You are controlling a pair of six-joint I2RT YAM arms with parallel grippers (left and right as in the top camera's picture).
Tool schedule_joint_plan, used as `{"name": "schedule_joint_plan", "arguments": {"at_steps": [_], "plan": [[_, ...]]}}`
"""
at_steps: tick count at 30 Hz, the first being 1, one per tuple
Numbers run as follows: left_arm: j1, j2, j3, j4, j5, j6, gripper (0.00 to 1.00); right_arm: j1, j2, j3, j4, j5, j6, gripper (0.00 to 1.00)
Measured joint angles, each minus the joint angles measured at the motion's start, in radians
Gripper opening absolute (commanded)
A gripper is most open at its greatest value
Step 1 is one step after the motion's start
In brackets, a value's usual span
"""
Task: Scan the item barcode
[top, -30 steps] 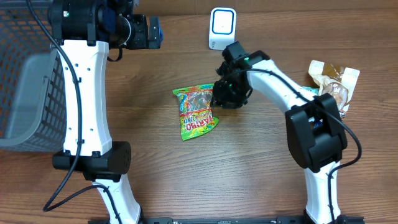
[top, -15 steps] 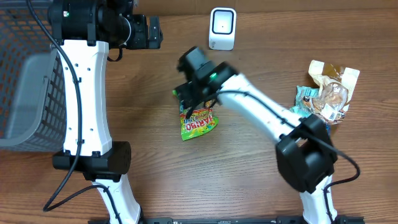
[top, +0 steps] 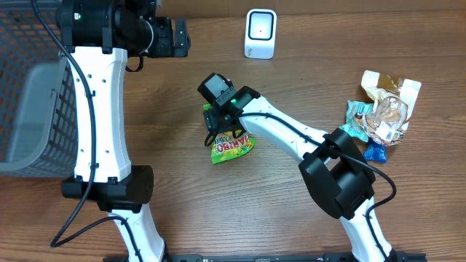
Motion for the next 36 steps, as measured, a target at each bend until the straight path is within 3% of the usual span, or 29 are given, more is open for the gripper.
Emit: {"name": "schedule_joint_plan", "arguments": {"at_steps": [4, 5, 7, 8, 9, 16, 20, 25, 29, 36], "plan": [[0.0, 0.0, 0.0, 0.0, 0.0, 0.0, 1.0, 0.0, 0.039, 0.0, 0.047, -0.019, 0.012, 0.77], [0.0, 0.0, 0.0, 0.0, 0.0, 0.0, 1.0, 0.0, 0.048, 0.0, 0.058, -0.024, 0.015, 0.7], [0.0, 0.0, 0.0, 0.0, 0.0, 0.0, 1.0, 0.0, 0.051, 0.0, 0.063, -0.026, 0.017, 0.51], [0.0, 0.0, 0.0, 0.0, 0.0, 0.0, 1.0, -0.001, 0.054, 0.0, 0.068, -0.032, 0.02, 0.16], [0.0, 0.0, 0.0, 0.0, 0.0, 0.0, 1.0, -0.002, 0.055, 0.0, 0.069, -0.035, 0.022, 0.04], [0.0, 0.0, 0.0, 0.0, 0.0, 0.0, 1.0, -0.013, 0.055, 0.026, 0.027, -0.083, 0.045, 0.04], [0.0, 0.0, 0.0, 0.0, 0.0, 0.0, 1.0, -0.044, 0.053, 0.057, -0.107, -0.167, 0.04, 0.04], [0.0, 0.0, 0.0, 0.0, 0.0, 0.0, 1.0, -0.215, -0.005, 0.065, -0.204, -0.528, -0.04, 0.04], [0.0, 0.0, 0.0, 0.0, 0.0, 0.0, 1.0, -0.492, -0.103, 0.097, -0.22, -0.992, -0.14, 0.04], [0.0, 0.0, 0.0, 0.0, 0.0, 0.0, 1.0, -0.641, -0.121, 0.105, -0.304, -1.423, -0.315, 0.04]]}}
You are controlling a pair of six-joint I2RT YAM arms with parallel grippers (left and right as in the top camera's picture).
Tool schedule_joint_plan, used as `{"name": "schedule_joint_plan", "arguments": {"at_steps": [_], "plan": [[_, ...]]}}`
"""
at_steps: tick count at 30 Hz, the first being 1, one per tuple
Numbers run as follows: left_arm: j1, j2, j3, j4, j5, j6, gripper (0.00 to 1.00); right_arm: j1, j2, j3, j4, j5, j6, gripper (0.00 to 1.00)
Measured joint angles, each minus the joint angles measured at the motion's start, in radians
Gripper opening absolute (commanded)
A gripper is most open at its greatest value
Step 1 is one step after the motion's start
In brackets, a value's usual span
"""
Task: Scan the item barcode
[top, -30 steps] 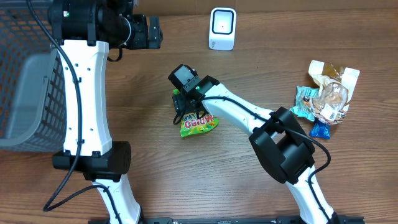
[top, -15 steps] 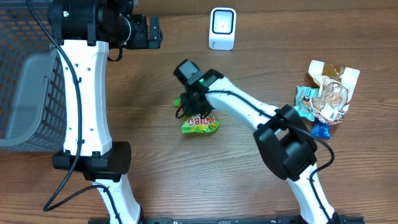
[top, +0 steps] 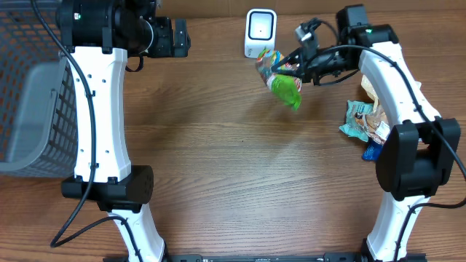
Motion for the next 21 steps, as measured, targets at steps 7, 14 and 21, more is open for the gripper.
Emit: {"name": "schedule_joint_plan", "arguments": {"at_steps": [7, 14, 21], "plan": [[0.0, 0.0, 0.0, 0.0, 0.0, 0.0, 1.0, -0.03, 0.0, 0.0, 0.007, -0.163, 0.024, 0.04], [0.0, 0.0, 0.0, 0.0, 0.0, 0.0, 1.0, -0.033, 0.0, 0.0, 0.007, -0.183, -0.103, 0.03], [0.0, 0.0, 0.0, 0.0, 0.0, 0.0, 1.0, -0.033, -0.1, 0.001, -0.148, -0.161, -0.469, 0.04]]}}
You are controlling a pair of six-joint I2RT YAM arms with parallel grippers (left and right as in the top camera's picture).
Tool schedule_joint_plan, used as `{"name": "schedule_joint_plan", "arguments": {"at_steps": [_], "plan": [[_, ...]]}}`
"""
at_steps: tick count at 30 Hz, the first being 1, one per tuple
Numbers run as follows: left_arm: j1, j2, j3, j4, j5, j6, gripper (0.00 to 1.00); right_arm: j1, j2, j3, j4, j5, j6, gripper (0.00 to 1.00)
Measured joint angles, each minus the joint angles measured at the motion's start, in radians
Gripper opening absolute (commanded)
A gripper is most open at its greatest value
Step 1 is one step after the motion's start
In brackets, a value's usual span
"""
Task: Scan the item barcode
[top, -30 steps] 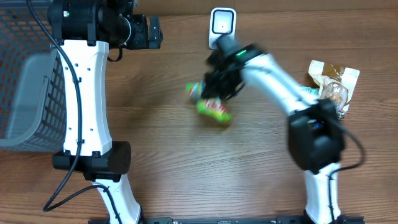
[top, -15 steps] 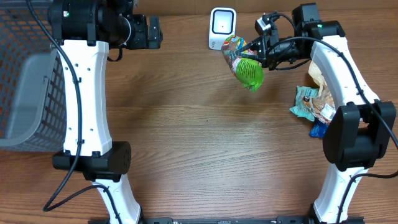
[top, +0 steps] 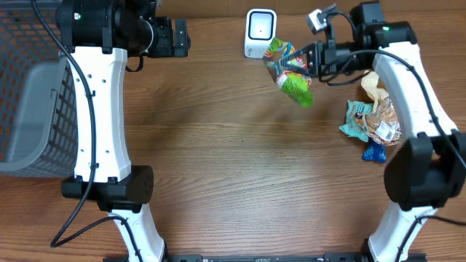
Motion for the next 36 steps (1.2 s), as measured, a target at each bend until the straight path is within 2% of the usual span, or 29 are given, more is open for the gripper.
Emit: {"name": "schedule_joint_plan", "arguments": {"at_steps": [4, 5, 9, 13, 17, 20, 23, 25, 29, 30, 31, 32, 34, 36], "plan": [[0.0, 0.0, 0.0, 0.001, 0.0, 0.0, 1.0, 0.02, -0.034, 0.01, -0.367, 0.091, -0.395, 0.04], [0.0, 0.0, 0.0, 0.0, 0.0, 0.0, 1.0, 0.034, -0.035, 0.007, -0.406, 0.132, -0.478, 0.04], [0.0, 0.0, 0.0, 0.0, 0.0, 0.0, 1.0, 0.112, -0.035, -0.001, -0.42, 0.285, -0.673, 0.04], [0.0, 0.0, 0.0, 0.0, 0.0, 0.0, 1.0, 0.143, -0.035, -0.002, -0.365, 0.397, -0.718, 0.06], [0.0, 0.0, 0.0, 0.0, 0.0, 0.0, 1.0, 0.152, -0.035, -0.018, -0.212, 0.493, -0.61, 0.05], [0.0, 0.0, 0.0, 0.0, 0.0, 0.0, 1.0, 0.188, -0.035, -0.029, -0.096, 0.605, -0.457, 0.05], [0.0, 0.0, 0.0, 0.0, 0.0, 0.0, 1.0, 0.246, -0.034, -0.032, 0.042, 0.779, -0.203, 0.05], [0.0, 0.0, 0.0, 0.0, 0.0, 0.0, 1.0, 0.298, -0.031, -0.033, 0.119, 0.979, 0.058, 0.04], [0.0, 0.0, 0.0, 0.0, 0.0, 0.0, 1.0, 0.356, -0.019, -0.033, 0.14, 1.258, 0.373, 0.05], [0.0, 0.0, 0.0, 0.0, 0.0, 0.0, 1.0, 0.388, -0.008, -0.033, 0.121, 1.413, 0.495, 0.06], [0.0, 0.0, 0.0, 0.0, 0.0, 0.0, 1.0, 0.409, -0.002, -0.033, 0.108, 1.502, 0.546, 0.08], [0.0, 0.0, 0.0, 0.0, 0.0, 0.0, 1.0, 0.436, 0.005, -0.033, 0.095, 1.604, 0.585, 0.18], [0.0, 0.0, 0.0, 0.0, 0.0, 0.0, 1.0, 0.498, 0.016, -0.033, 0.092, 1.782, 0.644, 0.47], [0.0, 0.0, 0.0, 0.0, 0.0, 0.0, 1.0, 0.539, 0.016, -0.033, 0.092, 1.858, 0.656, 0.72]]}}
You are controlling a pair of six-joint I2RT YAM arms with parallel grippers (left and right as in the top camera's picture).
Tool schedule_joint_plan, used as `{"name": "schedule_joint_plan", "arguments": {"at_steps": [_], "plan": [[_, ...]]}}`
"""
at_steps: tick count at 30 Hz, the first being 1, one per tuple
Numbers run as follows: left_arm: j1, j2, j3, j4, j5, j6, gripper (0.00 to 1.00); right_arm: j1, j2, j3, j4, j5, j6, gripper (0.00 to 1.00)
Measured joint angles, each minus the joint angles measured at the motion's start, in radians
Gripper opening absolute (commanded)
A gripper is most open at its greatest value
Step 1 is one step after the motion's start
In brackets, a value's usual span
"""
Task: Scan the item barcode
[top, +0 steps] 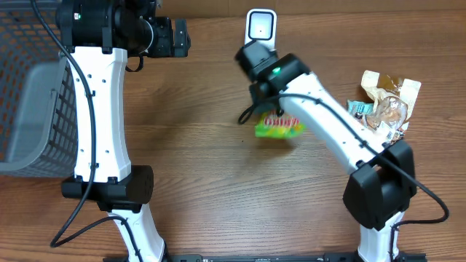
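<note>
A green and yellow gummy bag (279,128) hangs flat-side up just under my right gripper (265,110), which is shut on the bag's upper left edge. This is over the table, a short way in front of the white barcode scanner (261,32) at the back edge. The right arm (328,127) runs diagonally from the lower right to the gripper and covers part of the bag. My left gripper (177,38) is held high at the back left, far from the bag, and its fingers do not show clearly.
A grey wire basket (29,102) fills the left side. A pile of snack packets (382,109) lies at the right edge, next to the right arm. The left arm's white column (102,116) stands between the basket and the middle of the table.
My right gripper has moved with the bag from beside the scanner's right side to a spot in front of it, nearer the table's middle. The bag now shows its printed face upward. The left arm is unmoved.
My right gripper was first down on the gummy bag at the table's middle. Then it held the bag raised to the right of the scanner, then closer to the scanner's face. Now the bag is held lower, in front of the scanner.
</note>
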Motion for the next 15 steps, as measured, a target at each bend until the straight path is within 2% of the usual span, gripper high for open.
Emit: {"name": "schedule_joint_plan", "arguments": {"at_steps": [2, 3, 8, 10, 11, 15], "plan": [[0.0, 0.0, 0.0, 0.0, 0.0, 0.0, 1.0, 0.037, 0.0, 0.0, 0.0, 0.047, 0.013, 0.82], [0.0, 0.0, 0.0, 0.0, 0.0, 0.0, 1.0, 0.05, 0.0, 0.0, -0.002, 0.058, 0.023, 0.83], [0.0, 0.0, 0.0, 0.0, 0.0, 0.0, 1.0, -0.014, 0.0, 0.0, -0.079, -0.036, 0.077, 0.84], [0.0, 0.0, 0.0, 0.0, 0.0, 0.0, 1.0, -0.173, 0.0, 0.0, -0.094, -0.224, 0.083, 0.84], [0.0, 0.0, 0.0, 0.0, 0.0, 0.0, 1.0, -0.206, 0.0, 0.0, -0.089, -0.263, 0.082, 0.84], [0.0, 0.0, 0.0, 0.0, 0.0, 0.0, 1.0, -0.435, 0.0, -0.094, 0.03, -0.546, 0.018, 0.83]]}}
